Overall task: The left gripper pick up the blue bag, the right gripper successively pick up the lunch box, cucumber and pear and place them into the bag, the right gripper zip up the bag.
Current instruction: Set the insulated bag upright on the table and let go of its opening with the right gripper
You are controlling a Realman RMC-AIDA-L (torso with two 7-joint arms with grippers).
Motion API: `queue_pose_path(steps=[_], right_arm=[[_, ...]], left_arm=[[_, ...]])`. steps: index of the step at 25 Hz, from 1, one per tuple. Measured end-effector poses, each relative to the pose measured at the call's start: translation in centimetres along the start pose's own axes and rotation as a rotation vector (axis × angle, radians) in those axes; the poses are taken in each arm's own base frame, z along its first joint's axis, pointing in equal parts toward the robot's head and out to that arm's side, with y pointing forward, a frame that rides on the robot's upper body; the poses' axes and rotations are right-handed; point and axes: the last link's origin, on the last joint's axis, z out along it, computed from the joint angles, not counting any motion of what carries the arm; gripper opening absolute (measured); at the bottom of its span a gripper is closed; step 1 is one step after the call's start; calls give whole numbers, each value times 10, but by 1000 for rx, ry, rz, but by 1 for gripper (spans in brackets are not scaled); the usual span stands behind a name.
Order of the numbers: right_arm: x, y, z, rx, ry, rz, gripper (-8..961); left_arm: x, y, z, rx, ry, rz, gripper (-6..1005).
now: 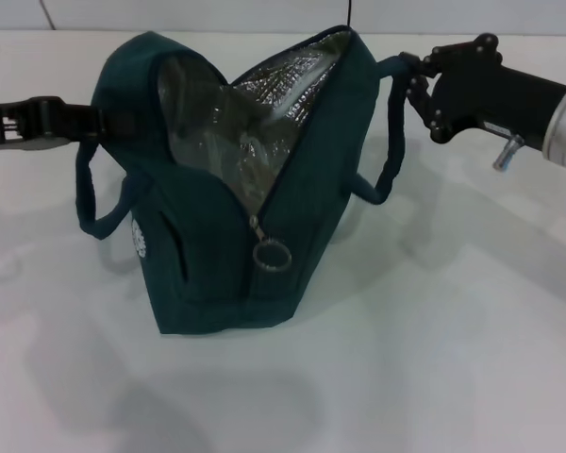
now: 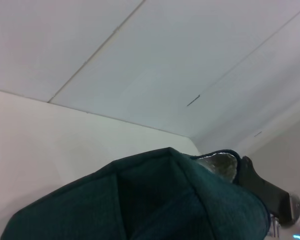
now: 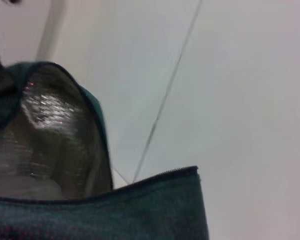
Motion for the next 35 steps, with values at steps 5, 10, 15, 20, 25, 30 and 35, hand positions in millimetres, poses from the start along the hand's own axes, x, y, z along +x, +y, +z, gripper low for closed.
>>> queue_pose_path(steps=[5, 10, 15, 20, 25, 30, 35], right_arm=[[-12, 11, -12, -56, -45, -53, 67], [-21, 18, -27, -74, -72, -88, 67], [-21, 11, -38, -75, -68, -74, 66], [-15, 4, -49, -68, -62, -50, 65], [-10, -5, -65, -59, -57, -27, 64], [-10, -9, -71, -53, -59, -20, 70], [-10, -12, -71, -47, -54, -27, 77]], left_arm=[[-3, 5, 6, -38, -14, -2, 45], [-7, 14, 26, -100, -55, 14, 45], [-11, 32, 57, -202, -98, 57, 45], [-13, 44, 81, -276, -134, 61, 45], [-14, 48, 99, -300, -152, 68, 45], [-16, 40, 111, -293, -140, 54, 45], [-16, 35, 117, -280, -125, 58, 45]])
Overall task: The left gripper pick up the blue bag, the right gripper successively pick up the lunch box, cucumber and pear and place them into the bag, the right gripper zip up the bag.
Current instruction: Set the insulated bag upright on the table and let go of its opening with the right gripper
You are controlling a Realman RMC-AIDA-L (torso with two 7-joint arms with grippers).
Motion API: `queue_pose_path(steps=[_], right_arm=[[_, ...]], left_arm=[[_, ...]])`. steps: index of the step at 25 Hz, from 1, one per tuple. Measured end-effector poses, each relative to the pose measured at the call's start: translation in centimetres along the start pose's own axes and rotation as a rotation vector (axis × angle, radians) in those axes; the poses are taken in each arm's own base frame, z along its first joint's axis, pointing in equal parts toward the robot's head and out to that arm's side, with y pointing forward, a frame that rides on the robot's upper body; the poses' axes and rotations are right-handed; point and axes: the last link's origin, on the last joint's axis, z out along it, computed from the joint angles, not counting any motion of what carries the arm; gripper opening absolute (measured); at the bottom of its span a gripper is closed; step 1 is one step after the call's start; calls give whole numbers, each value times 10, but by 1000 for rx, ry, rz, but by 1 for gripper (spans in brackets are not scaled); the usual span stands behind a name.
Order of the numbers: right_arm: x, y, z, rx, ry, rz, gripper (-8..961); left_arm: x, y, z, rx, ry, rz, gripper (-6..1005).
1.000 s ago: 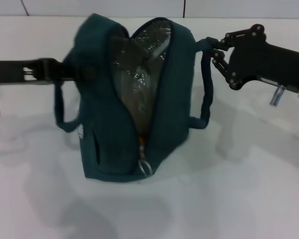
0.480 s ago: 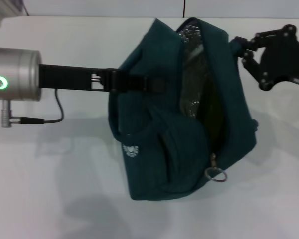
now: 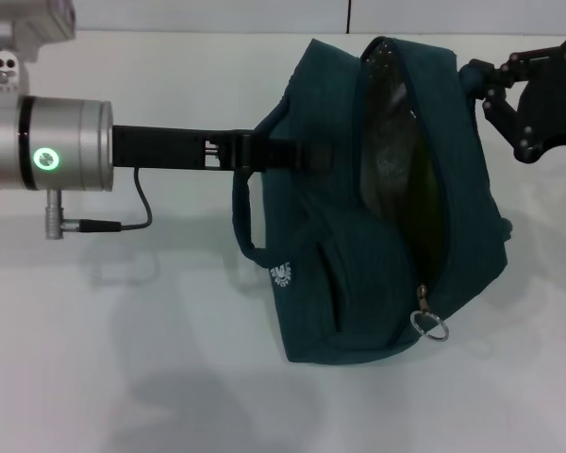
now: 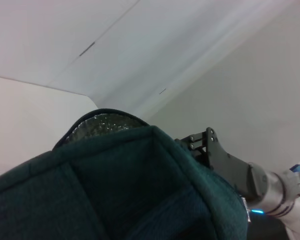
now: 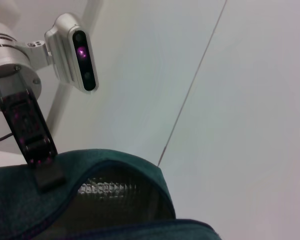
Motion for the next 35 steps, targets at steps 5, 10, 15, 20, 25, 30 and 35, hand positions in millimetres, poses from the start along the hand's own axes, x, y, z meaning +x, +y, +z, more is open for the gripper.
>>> queue_pose_path(steps=[5, 10, 15, 20, 25, 30, 35], right_arm=[[5, -1, 2, 6, 21, 3, 84], [14, -2, 7, 3, 38, 32, 91], [20, 0, 13, -8, 42, 65, 98], [19, 3, 16, -28, 34, 74, 105], [18, 8, 17, -67, 16, 94, 112], [18, 6, 15, -52, 7, 108, 207], [19, -2, 9, -1, -25, 154, 390]], left_arm=[[-2, -11, 6, 35, 16, -12, 45], [-3, -16, 5, 54, 30, -11, 45], [-5, -18, 2, 64, 39, -18, 45], [-7, -21, -5, 74, 66, -32, 45], [-11, -23, -10, 84, 80, -47, 49], [-14, -24, -14, 92, 85, -55, 53], [-16, -25, -16, 95, 90, -59, 57]])
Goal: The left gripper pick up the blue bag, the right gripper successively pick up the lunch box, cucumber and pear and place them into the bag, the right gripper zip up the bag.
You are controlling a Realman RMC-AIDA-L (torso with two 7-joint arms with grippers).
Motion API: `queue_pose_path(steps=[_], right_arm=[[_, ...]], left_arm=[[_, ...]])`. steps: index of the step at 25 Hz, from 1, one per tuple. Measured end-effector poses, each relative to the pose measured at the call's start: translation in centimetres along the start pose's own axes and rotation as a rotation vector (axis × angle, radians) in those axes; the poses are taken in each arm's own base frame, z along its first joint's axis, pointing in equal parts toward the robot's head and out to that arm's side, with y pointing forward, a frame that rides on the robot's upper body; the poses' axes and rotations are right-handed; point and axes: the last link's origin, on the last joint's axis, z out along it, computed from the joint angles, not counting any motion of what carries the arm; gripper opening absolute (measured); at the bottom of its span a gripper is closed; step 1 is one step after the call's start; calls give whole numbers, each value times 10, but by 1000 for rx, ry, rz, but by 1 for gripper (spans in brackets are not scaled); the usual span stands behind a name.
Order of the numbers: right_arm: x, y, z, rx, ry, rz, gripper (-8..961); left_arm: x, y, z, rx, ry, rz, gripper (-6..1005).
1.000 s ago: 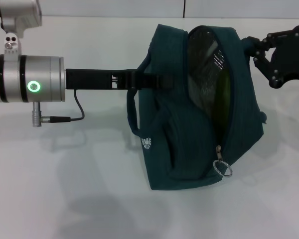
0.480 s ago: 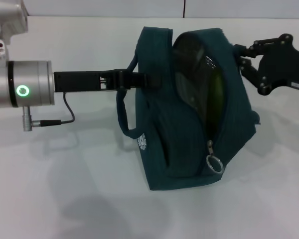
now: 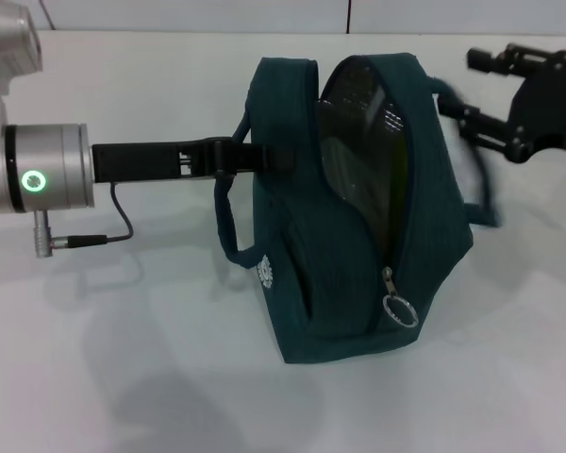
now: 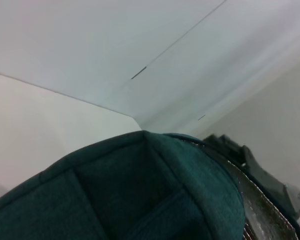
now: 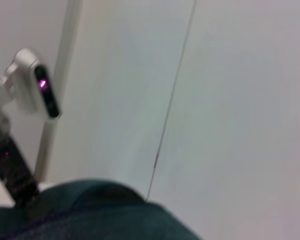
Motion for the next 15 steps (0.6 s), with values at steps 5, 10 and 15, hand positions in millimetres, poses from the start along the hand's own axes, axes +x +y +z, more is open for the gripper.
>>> queue_pose_path(steps=[5, 10, 15], right_arm=[[-5, -5, -14, 10, -71, 35, 563], [-11, -4, -34, -38, -177, 78, 619], [-17, 11, -51, -158, -242, 67, 620]], left_arm=[[-2, -1, 0, 1, 1, -5, 61], [-2, -1, 0, 0, 1, -5, 65], [-2, -1, 0, 1, 2, -5, 70]])
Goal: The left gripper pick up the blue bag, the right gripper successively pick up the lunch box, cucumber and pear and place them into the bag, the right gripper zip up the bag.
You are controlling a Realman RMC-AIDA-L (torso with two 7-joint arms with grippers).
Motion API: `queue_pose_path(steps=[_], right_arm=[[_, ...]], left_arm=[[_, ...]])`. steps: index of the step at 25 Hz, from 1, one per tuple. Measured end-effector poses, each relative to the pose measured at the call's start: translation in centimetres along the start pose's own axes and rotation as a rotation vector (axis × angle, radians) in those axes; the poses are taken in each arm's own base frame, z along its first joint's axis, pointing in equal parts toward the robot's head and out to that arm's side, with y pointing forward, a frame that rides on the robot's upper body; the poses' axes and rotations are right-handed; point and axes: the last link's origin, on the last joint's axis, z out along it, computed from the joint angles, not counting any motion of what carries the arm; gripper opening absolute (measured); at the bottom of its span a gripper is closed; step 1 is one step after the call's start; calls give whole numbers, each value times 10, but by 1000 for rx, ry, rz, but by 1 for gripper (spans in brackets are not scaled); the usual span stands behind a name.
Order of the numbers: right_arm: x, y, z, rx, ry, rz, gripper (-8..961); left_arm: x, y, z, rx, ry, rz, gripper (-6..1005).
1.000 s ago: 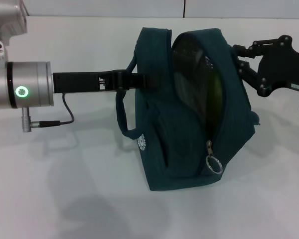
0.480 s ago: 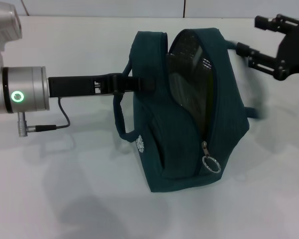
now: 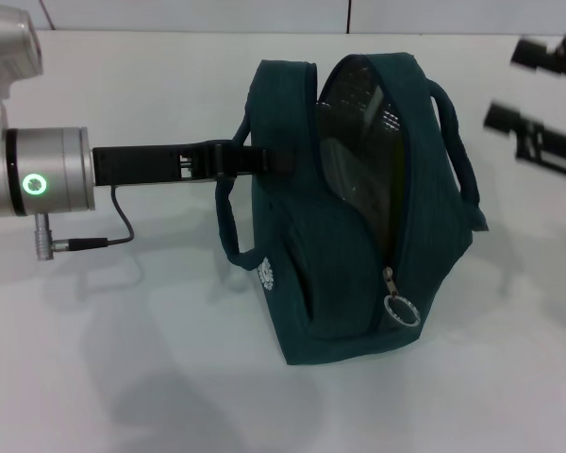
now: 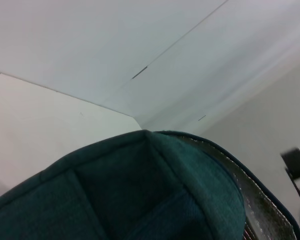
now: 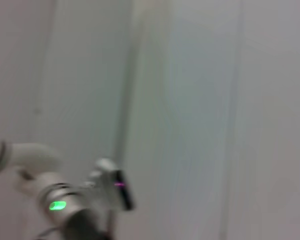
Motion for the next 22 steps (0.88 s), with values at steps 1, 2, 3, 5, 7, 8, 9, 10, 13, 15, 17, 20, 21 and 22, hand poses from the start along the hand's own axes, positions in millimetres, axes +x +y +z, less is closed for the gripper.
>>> queue_pose_path(steps=[1, 2, 3, 5, 7, 8, 9, 10, 13, 15, 17, 20, 21, 22], right_arm=[[0, 5, -2, -31, -1, 2, 620], [0, 10, -5, -67, -2, 5, 620], [2, 15, -8, -96, 1, 9, 620], [7, 25, -11, -150, 8, 22, 619], [13, 35, -14, -204, 23, 39, 619], [17, 41, -15, -233, 31, 48, 618], [19, 47, -15, -268, 38, 52, 617], [22, 51, -16, -292, 44, 55, 617], [30, 62, -18, -343, 57, 73, 616], [36, 65, -17, -351, 61, 103, 615], [41, 68, -14, -359, 64, 134, 614], [48, 70, -7, -373, 75, 158, 613], [50, 71, -4, -374, 84, 161, 613], [54, 71, -2, -372, 97, 163, 612]], left_arm=[[0, 0, 0, 0, 0, 0, 70], [0, 0, 0, 0, 1, 0, 71], [0, 0, 0, 1, 4, -1, 72], [0, -2, -2, 3, 14, -8, 74], [-1, -3, -2, 3, 21, -16, 75], [-1, -3, -2, 2, 21, -17, 76], [-2, -3, -2, 1, 22, -18, 77], [-2, -3, -3, 2, 22, -18, 78], [-2, -4, -3, 2, 23, -18, 80], [-2, -4, -2, 1, 22, -19, 82], [-3, -3, -2, -1, 23, -20, 83], [-3, -3, -1, -1, 23, -20, 86], [-3, -3, -1, -1, 23, -20, 87], [-3, -3, -1, -1, 23, -20, 87]])
